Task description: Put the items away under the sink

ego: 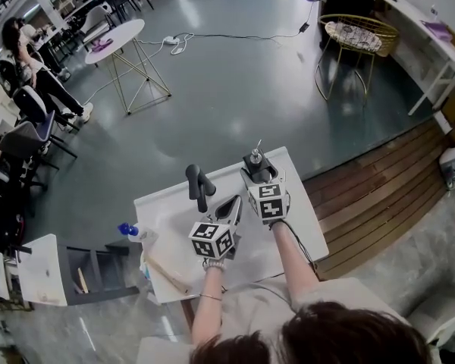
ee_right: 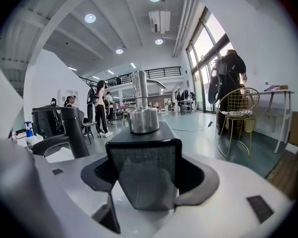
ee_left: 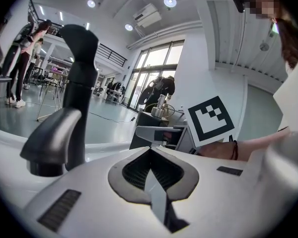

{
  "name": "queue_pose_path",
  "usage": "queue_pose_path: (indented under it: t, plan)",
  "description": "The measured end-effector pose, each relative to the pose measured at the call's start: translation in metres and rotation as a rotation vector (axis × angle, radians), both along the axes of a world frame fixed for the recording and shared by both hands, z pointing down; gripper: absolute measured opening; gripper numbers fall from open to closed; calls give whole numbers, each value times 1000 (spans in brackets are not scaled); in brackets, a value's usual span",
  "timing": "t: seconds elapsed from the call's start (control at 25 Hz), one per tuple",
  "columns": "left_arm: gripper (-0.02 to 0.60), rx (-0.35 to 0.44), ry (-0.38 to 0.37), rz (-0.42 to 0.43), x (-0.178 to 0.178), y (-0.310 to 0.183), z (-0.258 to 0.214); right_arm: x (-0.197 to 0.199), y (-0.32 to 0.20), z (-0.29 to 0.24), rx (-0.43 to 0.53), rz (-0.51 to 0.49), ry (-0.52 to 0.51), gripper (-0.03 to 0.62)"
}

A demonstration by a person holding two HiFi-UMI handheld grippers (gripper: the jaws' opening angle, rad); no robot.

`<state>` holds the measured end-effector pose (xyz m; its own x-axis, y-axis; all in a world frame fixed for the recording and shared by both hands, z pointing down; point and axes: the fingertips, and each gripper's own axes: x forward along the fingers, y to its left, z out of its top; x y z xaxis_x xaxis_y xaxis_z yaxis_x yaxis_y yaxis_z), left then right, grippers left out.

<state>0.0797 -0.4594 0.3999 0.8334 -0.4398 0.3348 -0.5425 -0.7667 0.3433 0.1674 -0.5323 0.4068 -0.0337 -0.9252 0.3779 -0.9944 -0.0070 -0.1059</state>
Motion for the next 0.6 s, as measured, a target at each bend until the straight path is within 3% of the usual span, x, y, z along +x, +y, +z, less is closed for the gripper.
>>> queue_pose_path:
  t: [0.6]
  plan:
    - [0, 32, 4, -43, -2, 18, -14, 3, 26, -22, 42, -32, -134, 324]
